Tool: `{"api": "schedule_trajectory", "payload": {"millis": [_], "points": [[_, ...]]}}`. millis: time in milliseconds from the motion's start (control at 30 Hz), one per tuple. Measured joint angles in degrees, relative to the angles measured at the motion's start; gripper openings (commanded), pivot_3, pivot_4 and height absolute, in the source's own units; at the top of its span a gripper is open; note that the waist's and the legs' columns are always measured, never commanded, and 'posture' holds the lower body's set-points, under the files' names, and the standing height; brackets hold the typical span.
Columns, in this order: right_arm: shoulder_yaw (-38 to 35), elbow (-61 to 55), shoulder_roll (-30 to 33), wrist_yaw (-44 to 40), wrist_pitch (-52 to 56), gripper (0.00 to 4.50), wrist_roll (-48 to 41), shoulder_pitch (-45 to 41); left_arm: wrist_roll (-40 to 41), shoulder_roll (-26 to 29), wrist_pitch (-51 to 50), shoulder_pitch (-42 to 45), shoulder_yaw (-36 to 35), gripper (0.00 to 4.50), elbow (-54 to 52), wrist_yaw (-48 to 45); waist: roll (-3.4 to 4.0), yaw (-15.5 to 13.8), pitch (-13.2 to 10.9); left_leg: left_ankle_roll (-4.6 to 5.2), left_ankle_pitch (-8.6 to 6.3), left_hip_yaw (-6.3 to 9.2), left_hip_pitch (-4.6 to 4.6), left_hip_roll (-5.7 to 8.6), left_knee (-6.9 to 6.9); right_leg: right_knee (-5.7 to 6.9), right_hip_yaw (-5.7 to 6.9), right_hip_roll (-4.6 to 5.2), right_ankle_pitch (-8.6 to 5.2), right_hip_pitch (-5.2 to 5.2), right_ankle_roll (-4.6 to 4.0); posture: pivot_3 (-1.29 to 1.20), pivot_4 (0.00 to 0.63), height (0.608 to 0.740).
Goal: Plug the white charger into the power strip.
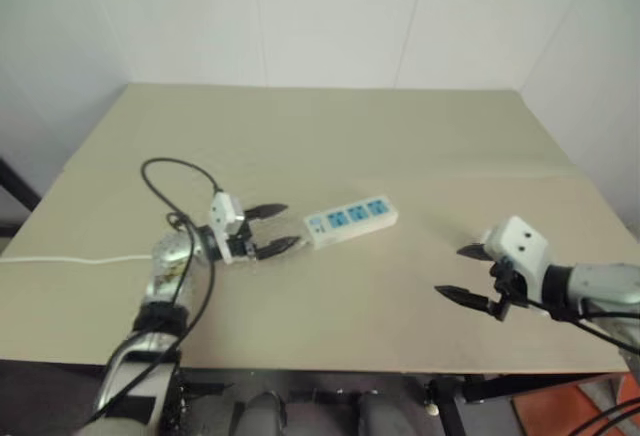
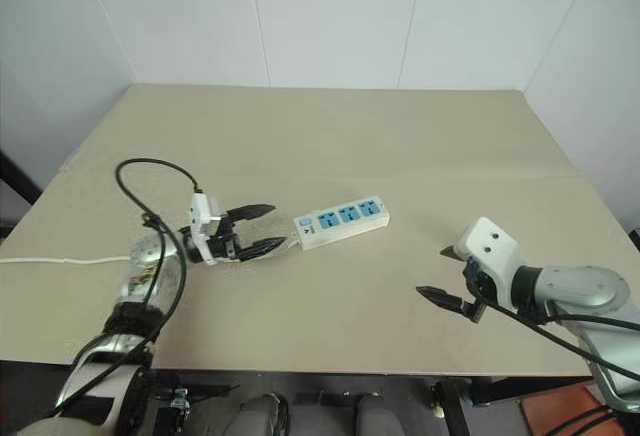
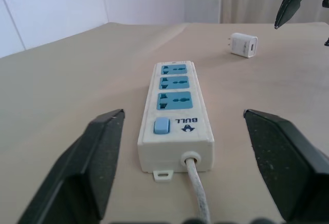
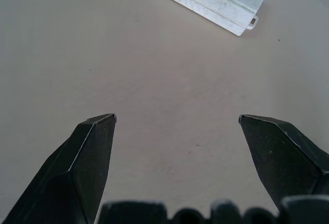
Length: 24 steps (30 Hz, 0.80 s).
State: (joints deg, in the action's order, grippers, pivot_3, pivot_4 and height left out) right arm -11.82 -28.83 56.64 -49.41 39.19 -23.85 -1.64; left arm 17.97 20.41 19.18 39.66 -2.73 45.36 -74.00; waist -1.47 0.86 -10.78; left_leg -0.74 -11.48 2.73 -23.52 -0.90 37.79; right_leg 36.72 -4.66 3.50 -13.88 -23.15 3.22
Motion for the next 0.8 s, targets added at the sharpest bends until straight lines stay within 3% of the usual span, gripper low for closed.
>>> {"api": "schedule_trajectory", "payload": {"millis": [167, 333, 800], "points": [[-0.9, -1.4, -0.2, 0.9, 0.1, 4.5, -0.1, 1.4, -1.0, -1.5, 4.8, 6.2, -0.3, 4.47, 12.6, -2.3, -0.01, 0.1, 0.0, 0.0, 0.0, 0.03, -0.08, 0.01, 0.0, 0.01, 0.01, -0.01, 0.0, -0.06, 0.01, 0.0, 0.15, 0.74], [-2.7, -3.0, -0.5, 1.5, 0.3, 4.5, -0.2, 3.6, -4.1, -2.5, 7.9, 9.2, -1.0, 4.47, 21.7, 2.1, -0.02, 0.0, 0.0, 0.0, 0.0, 0.06, -0.08, 0.03, 0.02, 0.02, 0.02, 0.0, 0.01, -0.04, 0.05, 0.0, 0.15, 0.74], [-5.7, -6.0, -0.5, 2.5, 2.9, 4.5, -1.1, 6.4, -7.5, -5.3, 4.2, 12.1, -2.1, 4.47, 27.6, -1.9, -0.02, 0.0, 0.0, 0.0, 0.0, 0.08, -0.09, 0.03, 0.01, 0.02, 0.04, 0.0, 0.01, -0.05, 0.05, 0.0, 0.15, 0.74]]}}
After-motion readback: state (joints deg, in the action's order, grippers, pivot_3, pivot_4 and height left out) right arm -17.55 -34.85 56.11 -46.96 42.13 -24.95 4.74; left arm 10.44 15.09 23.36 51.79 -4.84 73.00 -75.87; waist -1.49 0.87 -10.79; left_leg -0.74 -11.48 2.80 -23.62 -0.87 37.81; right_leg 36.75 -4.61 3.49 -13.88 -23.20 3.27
